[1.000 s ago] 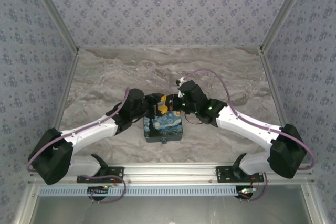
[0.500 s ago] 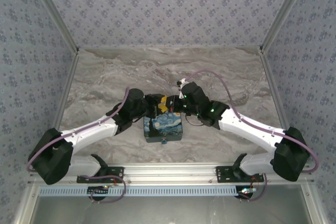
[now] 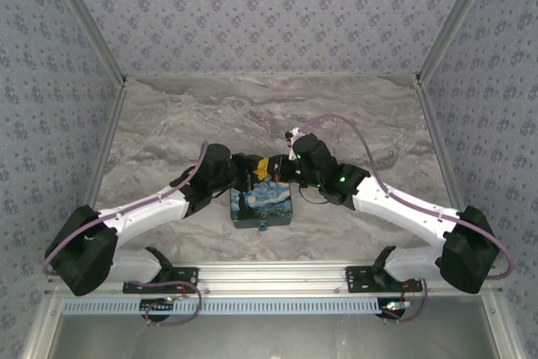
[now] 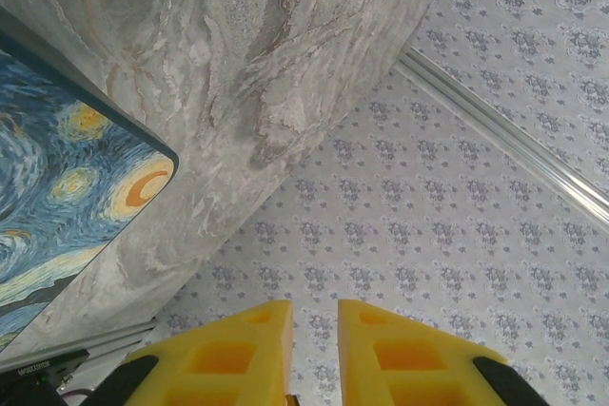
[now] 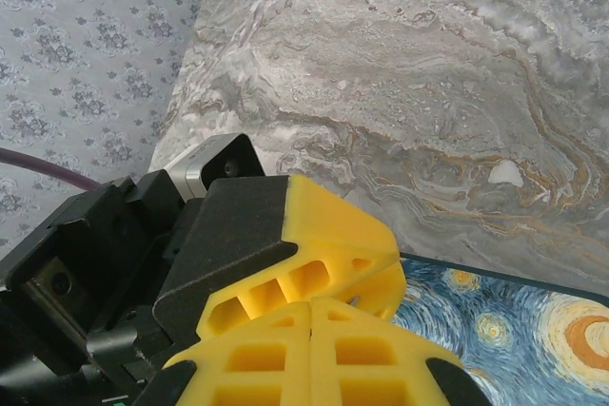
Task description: Unlock a padlock with a key
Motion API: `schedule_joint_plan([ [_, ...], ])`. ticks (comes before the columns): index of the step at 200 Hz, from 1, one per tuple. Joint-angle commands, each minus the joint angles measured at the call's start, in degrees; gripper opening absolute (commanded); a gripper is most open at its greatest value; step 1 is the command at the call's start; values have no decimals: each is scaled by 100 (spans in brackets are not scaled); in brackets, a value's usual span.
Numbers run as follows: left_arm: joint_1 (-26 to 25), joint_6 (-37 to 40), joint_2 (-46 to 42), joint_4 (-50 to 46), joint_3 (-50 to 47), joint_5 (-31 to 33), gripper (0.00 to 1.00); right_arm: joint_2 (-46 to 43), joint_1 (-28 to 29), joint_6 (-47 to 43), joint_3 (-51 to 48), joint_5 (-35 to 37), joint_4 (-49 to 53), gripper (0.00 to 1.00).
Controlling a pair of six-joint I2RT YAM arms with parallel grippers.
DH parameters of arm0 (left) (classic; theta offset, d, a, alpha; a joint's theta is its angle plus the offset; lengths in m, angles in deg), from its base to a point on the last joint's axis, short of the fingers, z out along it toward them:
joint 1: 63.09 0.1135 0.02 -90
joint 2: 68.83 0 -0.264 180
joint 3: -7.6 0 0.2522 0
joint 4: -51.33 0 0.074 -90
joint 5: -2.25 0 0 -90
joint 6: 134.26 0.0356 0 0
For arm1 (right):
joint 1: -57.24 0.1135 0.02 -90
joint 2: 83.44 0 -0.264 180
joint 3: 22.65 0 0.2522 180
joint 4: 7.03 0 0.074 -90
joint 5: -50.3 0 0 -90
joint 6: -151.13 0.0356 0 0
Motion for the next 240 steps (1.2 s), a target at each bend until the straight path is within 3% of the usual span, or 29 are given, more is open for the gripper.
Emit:
schedule_joint_plan([
  [1,-29,-1315,-81,109,19,18,18,-119,38,102,-33,124,38,0],
  [51,-29,-1138,-131,84,1,97,11,-202,-5,146,-140,90,1,0],
  [88,-6,-204,-517,-371,-65,751,0,-467,-316,316,-636,-455,-572,0],
  [110,143,472,-834,-725,72,1125,0,-561,-563,426,-915,-978,-961,0],
  [159,310,1781,-1126,-972,422,1395,0,-707,-665,369,-1138,-1158,-1374,0],
  [194,350,3338,-1203,-753,718,1475,0,-924,-780,210,-1346,-1407,-1864,31],
  [240,322,6022,-1363,-1006,1411,944,0,-1506,-1425,216,-1929,-2335,-3285,54],
])
